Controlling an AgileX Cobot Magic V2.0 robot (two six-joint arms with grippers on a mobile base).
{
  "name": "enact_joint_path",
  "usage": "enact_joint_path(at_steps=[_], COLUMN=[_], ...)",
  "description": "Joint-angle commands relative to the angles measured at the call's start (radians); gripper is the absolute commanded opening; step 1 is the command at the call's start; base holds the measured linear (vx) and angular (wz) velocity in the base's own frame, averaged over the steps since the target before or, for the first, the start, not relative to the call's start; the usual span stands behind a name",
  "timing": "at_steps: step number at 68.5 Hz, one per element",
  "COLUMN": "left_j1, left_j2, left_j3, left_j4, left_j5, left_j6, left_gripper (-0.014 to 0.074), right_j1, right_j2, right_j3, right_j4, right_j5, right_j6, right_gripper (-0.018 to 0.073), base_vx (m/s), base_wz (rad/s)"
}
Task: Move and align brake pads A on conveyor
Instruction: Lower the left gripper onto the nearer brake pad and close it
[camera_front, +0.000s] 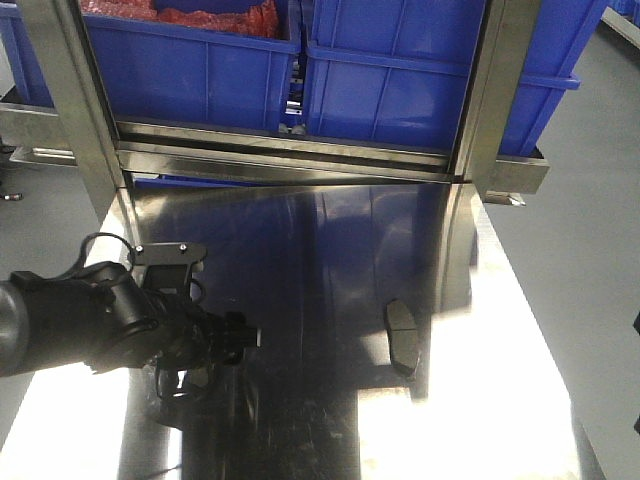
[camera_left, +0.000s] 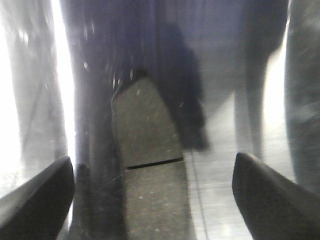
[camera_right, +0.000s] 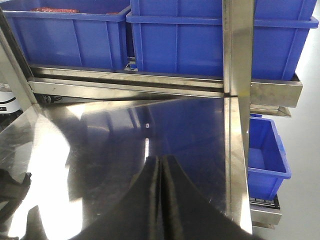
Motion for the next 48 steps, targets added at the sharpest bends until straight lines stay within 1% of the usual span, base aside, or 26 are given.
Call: enact_joint_path(at_steps=[1,12,19,26,41,48], left_j1=[-0.004,-0.004,-0.004,-0.004,-0.004,-0.004], left_j2=[-0.017,-0.013,-0.013,-0.013,-0.013,-0.013], left_j3=[-0.025,-0.025,-0.025,-0.025,-0.025,-0.025], left_j4=[0.005,0.002,0.002,0.002,0.003,0.003], left_j5=[-0.028,-0.030,-0.030,-0.030,-0.030,-0.030], left_j6=[-0.015,-0.015,-0.015,-0.017,-0.017,-0.017], left_gripper=[0.0575,0.0560,0.0513,0.0443,0.0234,0.0167], right_j1=[-0.002,-0.002,-0.002,-0.002,-0.002,-0.002], right_j2=[0.008,0.008,0.008,0.008,0.008,0.008], right_j3=[-0.028,-0.028,-0.028,-0.028,-0.028,-0.028], right_j4=[-0.013,-0.013,-0.013,-0.013,-0.013,-0.013], right_j5=[-0.075,-0.075,-0.075,-0.075,-0.075,-0.075], right_j6=[-0.004,-0.004,-0.004,-0.004,-0.004,-0.004], right_gripper=[-0.0008,-0.0008,-0.0008,-0.0008,-0.0008,-0.0008], base_vx=[0.00,0.00,0.00,0.00,0.00,0.00], base_wz=[0.00,0.00,0.00,0.00,0.00,0.00])
